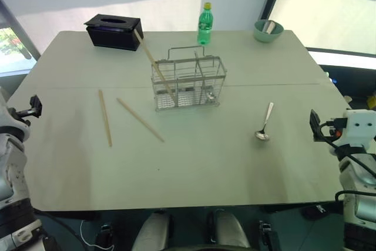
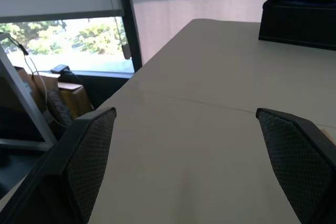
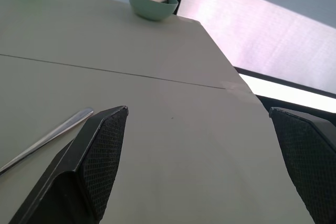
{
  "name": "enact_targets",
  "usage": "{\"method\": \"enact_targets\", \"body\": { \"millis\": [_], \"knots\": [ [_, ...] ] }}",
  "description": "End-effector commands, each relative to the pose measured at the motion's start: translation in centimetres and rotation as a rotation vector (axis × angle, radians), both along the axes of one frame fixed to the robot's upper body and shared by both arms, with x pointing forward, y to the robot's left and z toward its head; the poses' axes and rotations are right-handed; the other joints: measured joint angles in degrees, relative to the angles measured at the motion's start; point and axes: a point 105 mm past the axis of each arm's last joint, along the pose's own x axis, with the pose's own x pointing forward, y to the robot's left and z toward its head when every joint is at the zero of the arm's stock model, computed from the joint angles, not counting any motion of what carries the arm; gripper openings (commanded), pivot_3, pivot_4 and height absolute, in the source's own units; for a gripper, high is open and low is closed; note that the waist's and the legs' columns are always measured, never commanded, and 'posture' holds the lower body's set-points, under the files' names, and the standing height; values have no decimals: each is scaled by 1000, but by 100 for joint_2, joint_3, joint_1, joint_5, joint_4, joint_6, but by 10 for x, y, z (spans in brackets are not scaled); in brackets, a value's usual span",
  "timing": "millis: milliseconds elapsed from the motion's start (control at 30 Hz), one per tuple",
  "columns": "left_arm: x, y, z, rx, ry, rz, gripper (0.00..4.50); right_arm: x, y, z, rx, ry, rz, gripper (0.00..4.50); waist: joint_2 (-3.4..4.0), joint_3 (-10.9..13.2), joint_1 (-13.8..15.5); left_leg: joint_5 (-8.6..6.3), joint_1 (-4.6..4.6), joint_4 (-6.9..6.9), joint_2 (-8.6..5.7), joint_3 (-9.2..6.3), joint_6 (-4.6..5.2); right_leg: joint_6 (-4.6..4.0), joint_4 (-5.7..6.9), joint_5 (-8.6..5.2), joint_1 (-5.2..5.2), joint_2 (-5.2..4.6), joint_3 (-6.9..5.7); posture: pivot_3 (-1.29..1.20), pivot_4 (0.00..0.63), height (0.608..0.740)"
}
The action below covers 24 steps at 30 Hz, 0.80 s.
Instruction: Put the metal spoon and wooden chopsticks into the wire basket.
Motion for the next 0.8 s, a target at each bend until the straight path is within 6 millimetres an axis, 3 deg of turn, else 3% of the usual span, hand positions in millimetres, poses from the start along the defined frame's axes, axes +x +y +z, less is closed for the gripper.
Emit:
{"method": "enact_targets", "body": {
  "millis": [33, 500, 700, 800],
  "knots": [
    [-2, -1, 17, 31, -49, 2, 4500, 1, 1, 14, -26, -44, 3, 4448, 0, 0, 0, 0, 0, 0, 0, 0, 0, 0, 0, 0, 0, 0, 0, 0, 150, 667],
    [2, -3, 22, 39, -61, -9, 4500, 6, 0, 19, -34, -55, 8, 4448, 1, 0, 0, 0, 0, 0, 0, 1, 0, 0, 0, 0, 1, 0, 0, 0, 150, 667],
    [6, -15, 32, 36, -78, -110, 4500, 18, -7, 43, -93, -78, 32, 4448, 2, 1, -2, 0, 0, 1, 0, 3, 0, 0, 1, 0, 1, 0, 0, 0, 150, 667],
    [13, -34, 34, 11, -56, -265, 4500, 23, -8, 57, -144, -88, 60, 4448, 1, 1, 1, 0, 0, 0, 0, 3, 0, -1, 1, 0, 2, 0, 0, 0, 150, 667]
  ]
}}
